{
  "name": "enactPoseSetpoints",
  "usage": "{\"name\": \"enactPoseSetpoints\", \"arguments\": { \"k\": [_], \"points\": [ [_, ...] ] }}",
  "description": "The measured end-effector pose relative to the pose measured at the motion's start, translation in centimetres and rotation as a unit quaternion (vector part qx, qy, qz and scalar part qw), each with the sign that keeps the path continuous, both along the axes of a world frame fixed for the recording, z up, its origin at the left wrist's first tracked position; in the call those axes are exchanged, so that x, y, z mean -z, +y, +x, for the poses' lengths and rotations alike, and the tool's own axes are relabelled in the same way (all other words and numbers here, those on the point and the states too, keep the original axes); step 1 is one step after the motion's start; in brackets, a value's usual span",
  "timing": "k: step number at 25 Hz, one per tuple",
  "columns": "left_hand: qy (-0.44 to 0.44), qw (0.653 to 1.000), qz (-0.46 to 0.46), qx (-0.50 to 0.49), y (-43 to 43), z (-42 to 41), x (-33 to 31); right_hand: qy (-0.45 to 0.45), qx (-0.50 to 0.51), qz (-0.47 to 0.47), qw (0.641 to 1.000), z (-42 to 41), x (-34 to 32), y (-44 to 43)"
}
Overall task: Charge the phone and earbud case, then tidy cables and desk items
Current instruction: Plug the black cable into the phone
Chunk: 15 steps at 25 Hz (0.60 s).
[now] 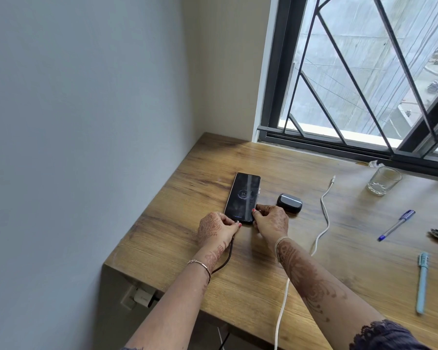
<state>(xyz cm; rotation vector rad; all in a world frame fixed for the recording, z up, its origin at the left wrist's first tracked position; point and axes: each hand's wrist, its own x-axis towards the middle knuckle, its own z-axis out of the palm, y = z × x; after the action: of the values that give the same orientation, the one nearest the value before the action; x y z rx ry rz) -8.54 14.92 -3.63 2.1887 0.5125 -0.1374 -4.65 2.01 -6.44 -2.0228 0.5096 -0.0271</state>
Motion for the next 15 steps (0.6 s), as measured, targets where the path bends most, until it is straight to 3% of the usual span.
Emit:
{"name": "enactPoseSetpoints", "arguments": {
  "k": [15],
  "points": [
    [-0.027,0.999,-0.031,0.002,0.24,-0.23,0.53,-0.002,0.013,0.022,1.000,-0.16,0.47,-0.15]
  ]
}}
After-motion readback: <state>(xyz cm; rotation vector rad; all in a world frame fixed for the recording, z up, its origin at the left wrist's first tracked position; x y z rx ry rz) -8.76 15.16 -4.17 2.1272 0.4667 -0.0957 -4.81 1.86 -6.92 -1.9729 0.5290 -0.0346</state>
